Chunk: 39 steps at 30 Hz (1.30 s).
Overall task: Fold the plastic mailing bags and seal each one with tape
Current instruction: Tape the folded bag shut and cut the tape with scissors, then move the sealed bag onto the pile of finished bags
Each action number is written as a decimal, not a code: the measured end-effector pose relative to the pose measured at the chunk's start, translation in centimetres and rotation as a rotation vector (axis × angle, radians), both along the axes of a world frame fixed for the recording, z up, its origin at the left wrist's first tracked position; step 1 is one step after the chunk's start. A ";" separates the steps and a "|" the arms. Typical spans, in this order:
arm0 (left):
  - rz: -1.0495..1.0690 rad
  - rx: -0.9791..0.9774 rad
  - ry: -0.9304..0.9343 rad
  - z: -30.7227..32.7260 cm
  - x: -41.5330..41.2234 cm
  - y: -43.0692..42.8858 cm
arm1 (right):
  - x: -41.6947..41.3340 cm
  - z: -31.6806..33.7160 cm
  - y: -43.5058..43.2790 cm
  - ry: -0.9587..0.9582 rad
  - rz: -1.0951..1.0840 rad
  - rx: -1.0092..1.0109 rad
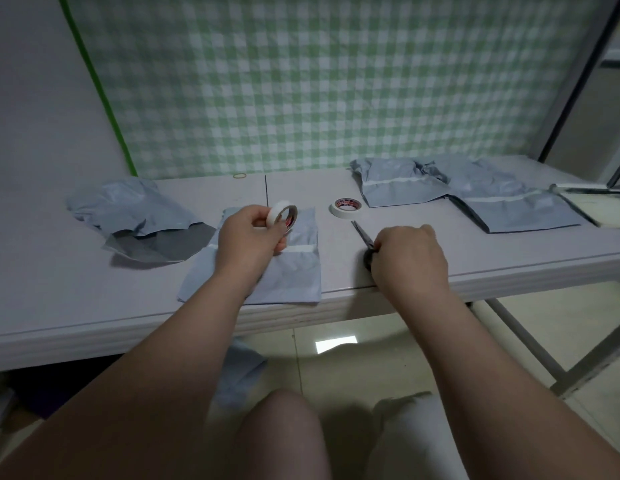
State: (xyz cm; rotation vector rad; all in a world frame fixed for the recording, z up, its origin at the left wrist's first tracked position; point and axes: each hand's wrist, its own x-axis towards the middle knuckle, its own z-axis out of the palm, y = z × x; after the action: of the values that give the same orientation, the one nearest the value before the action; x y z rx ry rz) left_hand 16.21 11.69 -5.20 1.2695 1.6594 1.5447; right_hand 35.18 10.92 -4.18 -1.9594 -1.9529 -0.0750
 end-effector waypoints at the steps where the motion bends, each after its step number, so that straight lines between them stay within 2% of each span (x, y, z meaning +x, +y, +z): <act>1: 0.020 0.013 0.018 0.1 -0.3 -0.4 | -0.3 0.2 -0.1 -0.079 0.001 0.046; 4: 0.107 0.061 0.164 0.7 -1.7 -1.6 | -2.3 0.9 -0.6 -0.081 0.072 0.167; 8: 0.264 0.029 0.657 1.2 -4.6 -3.2 | -7.1 -0.1 -1.6 0.000 0.419 0.216; 10: 0.317 -0.030 0.757 0.8 -6.0 -3.8 | -8.8 -0.9 -2.0 -0.040 0.559 0.129; 13: 0.422 -0.192 0.857 0.4 -7.4 -4.8 | -9.6 -2.2 -2.1 -0.173 0.583 -0.072; 18: 0.454 -0.432 0.868 0.3 -8.1 -5.5 | -9.1 -2.8 -1.9 -0.159 0.445 -0.133; 20: 0.453 -0.400 0.966 0.3 -7.9 -5.4 | -9.0 -2.4 -1.7 -0.128 0.396 -0.118; 22: 0.434 -0.287 1.024 0.5 -7.1 -5.1 | -8.9 -2.0 -1.4 -0.086 0.336 -0.120; 24: 0.297 -0.189 0.958 0.9 -6.2 -4.5 | -8.8 -1.8 -1.0 -0.068 0.281 -0.112; 26: 0.125 -0.190 0.885 1.3 -5.4 -3.7 | -8.6 -1.6 -0.7 -0.036 0.237 -0.085; 29: -0.015 -0.316 0.901 1.3 -4.6 -2.5 | -8.1 -0.8 -0.2 0.144 0.183 -0.082; 33: -0.026 -0.428 0.979 1.6 -3.9 -1.8 | -7.5 0.7 1.5 0.501 0.066 -0.232; 36: -0.021 -0.432 0.969 2.0 -3.4 -1.4 | -7.5 1.3 3.0 0.574 0.017 -0.317; 39: 0.004 -0.458 0.841 2.5 -3.3 -0.9 | -7.6 1.4 3.8 0.632 -0.020 -0.405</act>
State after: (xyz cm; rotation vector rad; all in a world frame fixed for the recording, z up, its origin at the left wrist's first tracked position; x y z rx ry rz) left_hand 12.87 10.77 -2.74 1.7498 2.3223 0.5426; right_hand 27.60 14.74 -2.81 -1.9038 -1.5963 0.8856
